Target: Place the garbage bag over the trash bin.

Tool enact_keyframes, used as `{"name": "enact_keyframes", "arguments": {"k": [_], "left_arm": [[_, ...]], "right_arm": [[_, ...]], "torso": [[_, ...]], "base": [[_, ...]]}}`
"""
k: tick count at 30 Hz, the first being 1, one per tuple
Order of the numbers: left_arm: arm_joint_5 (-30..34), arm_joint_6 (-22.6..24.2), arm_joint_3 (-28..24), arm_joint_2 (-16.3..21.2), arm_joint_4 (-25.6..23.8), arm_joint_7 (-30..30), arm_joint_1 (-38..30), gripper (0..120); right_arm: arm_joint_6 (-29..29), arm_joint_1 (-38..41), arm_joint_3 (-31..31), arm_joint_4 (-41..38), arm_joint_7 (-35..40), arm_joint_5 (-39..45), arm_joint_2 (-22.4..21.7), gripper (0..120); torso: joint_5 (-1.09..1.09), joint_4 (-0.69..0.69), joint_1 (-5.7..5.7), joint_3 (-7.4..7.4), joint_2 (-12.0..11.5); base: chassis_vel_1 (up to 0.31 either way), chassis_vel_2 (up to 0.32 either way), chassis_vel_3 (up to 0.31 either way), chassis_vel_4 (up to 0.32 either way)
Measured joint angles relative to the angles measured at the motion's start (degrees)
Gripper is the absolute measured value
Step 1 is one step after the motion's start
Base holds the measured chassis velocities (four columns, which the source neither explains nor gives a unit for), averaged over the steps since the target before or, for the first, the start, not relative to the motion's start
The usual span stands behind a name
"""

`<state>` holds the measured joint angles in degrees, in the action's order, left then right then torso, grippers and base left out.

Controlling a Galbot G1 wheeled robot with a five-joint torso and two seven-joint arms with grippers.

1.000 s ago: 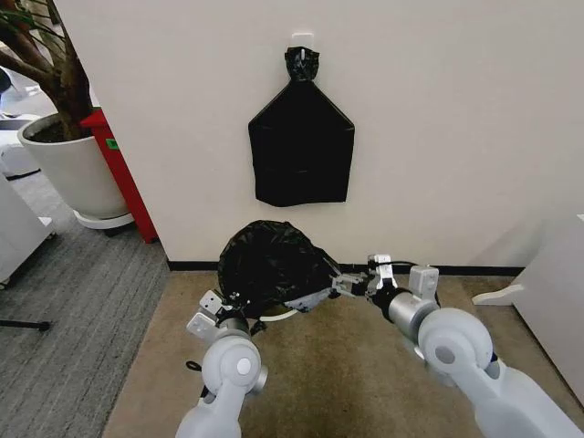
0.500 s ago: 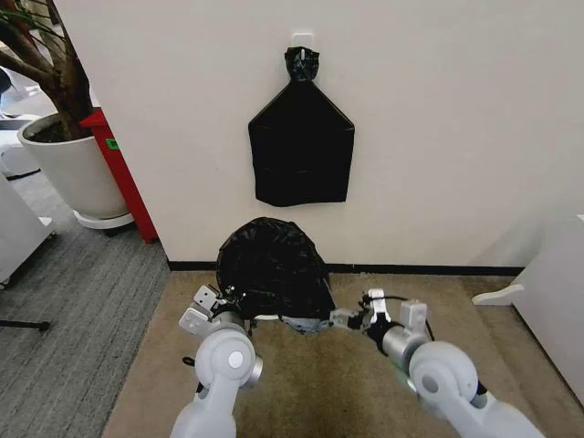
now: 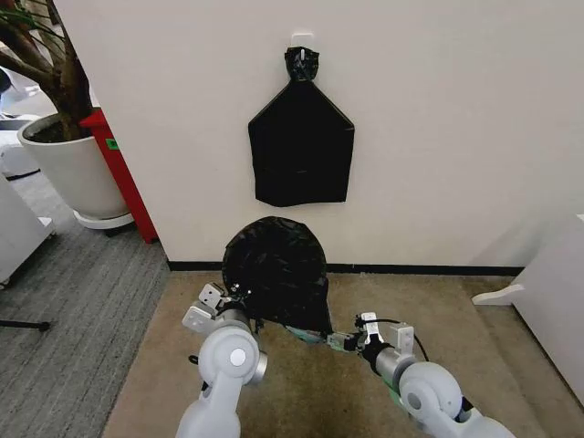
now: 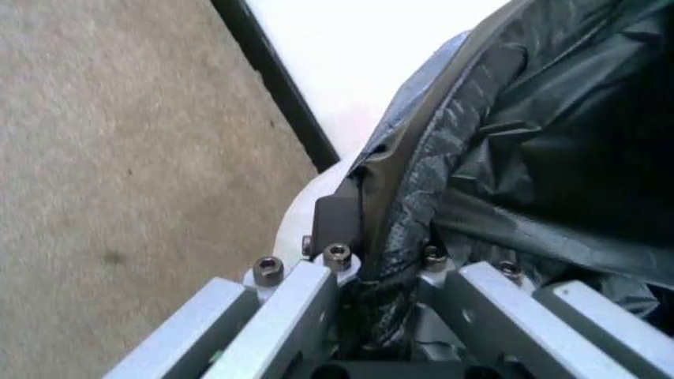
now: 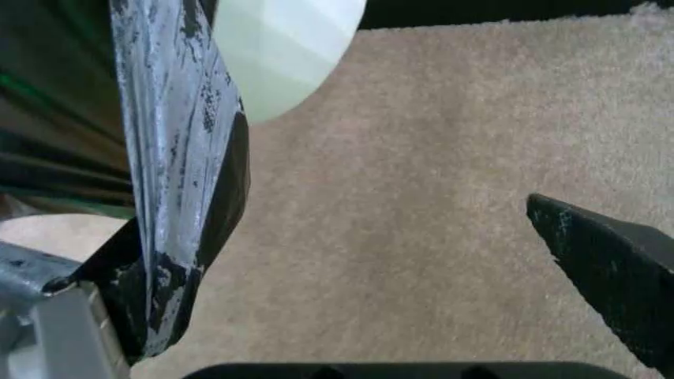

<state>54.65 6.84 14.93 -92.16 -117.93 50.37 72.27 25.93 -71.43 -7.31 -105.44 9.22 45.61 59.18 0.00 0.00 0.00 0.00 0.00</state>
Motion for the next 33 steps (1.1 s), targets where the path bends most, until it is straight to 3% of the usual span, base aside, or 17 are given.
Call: {"name": "enact_keyframes", "arguments": {"k": [9,14,19,22,29,33], "left_arm": [[0.3,0.0,-0.8,0.0,-0.7,0.0,1.0,0],[0.3,-0.3,-0.5,0.0,-0.1,0.0,0.6,0],[0.5,-0.9,0.5,0.0,2.1,-0.6,-0.6,0],[0.8,-1.1,1.5,0.0,3.2,-0.9,-1.2,0],[1.3,-1.5,4.2,0.2,5.5,-1.2,-2.7,0],[1.5,-1.7,5.0,0.8,6.8,-1.2,-3.9,0]], "right_arm": [[-2.8,3.1,0.3,5.5,-2.7,0.2,0.9,100],[-2.8,1.8,-0.3,2.5,-3.1,3.9,0.5,100],[0.0,0.1,-2.2,-4.8,1.5,17.5,0.0,100],[0.6,0.3,-2.7,-6.4,4.0,21.1,0.4,100],[1.2,0.8,-3.7,-7.3,9.4,25.4,3.2,100],[0.5,-1.6,-3.4,-8.2,7.5,26.1,4.2,100]], "torso": [[0.0,0.01,0.0,0.0,0.0],[0.0,0.0,0.0,0.0,0.0],[-0.01,0.0,0.0,0.0,0.0],[-0.01,0.0,0.0,0.0,0.0],[-0.01,0.01,0.0,0.0,0.0],[-0.01,0.01,0.0,0.0,0.0]], "base": [[0.0,0.0,0.0,0.0],[0.0,0.0,0.0,0.0],[0.0,0.0,0.0,0.0],[0.0,0.0,0.0,0.0],[0.0,0.0,0.0,0.0],[0.0,0.0,0.0,0.0]]}}
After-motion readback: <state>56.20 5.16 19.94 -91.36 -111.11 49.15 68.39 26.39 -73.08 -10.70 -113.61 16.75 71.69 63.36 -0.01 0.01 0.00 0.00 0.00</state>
